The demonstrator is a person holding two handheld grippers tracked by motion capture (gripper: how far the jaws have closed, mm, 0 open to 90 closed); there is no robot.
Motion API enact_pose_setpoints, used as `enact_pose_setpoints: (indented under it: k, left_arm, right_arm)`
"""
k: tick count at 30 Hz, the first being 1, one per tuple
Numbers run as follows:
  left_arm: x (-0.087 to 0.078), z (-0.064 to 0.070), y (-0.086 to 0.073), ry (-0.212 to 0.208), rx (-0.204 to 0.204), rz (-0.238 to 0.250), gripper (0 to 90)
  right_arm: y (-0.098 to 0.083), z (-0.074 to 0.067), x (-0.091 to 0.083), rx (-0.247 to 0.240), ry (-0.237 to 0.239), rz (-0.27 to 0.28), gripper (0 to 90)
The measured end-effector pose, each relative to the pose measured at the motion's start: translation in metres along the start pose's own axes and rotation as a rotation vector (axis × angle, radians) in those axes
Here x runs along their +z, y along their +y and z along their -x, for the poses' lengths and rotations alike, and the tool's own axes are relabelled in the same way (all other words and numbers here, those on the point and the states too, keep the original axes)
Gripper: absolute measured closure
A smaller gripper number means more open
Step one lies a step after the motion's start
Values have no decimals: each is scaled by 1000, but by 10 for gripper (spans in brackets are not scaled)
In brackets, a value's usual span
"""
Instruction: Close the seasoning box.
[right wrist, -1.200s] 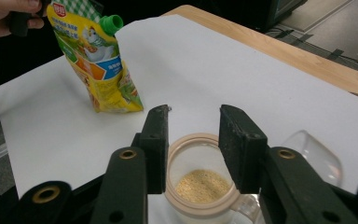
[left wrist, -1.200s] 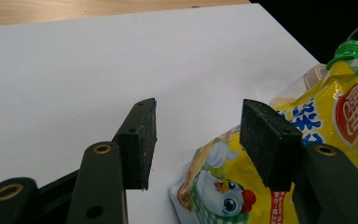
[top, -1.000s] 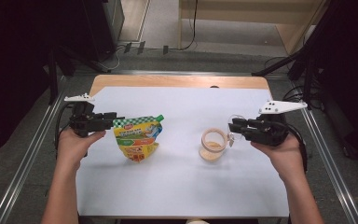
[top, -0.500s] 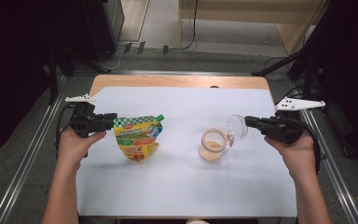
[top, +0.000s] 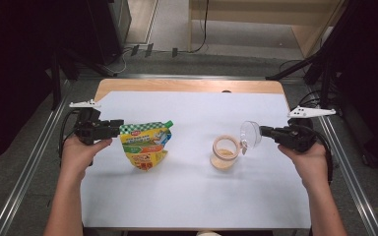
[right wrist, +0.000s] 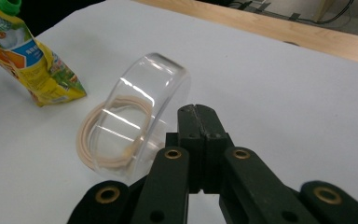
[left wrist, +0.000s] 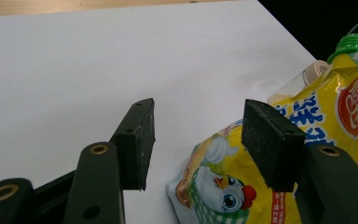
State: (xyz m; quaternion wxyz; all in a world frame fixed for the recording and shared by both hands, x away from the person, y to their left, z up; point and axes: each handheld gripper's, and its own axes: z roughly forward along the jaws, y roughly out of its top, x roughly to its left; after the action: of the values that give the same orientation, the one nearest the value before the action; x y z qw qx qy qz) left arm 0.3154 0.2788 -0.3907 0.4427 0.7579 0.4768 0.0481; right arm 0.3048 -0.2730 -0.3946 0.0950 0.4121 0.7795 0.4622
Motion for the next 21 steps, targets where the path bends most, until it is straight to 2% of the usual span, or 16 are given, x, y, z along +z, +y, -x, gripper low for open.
enact_pose_setpoints:
  k: [5, 10, 21]
  left_arm:
    - [1, 0, 0, 0, 0, -1, 455]
    - [1, 0, 0, 1, -1, -1, 455]
    - [2, 0, -1, 1, -2, -3, 452]
  right_arm:
    - [-7, 3, 13, 23, 9, -23, 900]
    - [-9, 2, 21, 17, 15, -36, 900]
    - [-9, -3, 23, 13, 31, -25, 900]
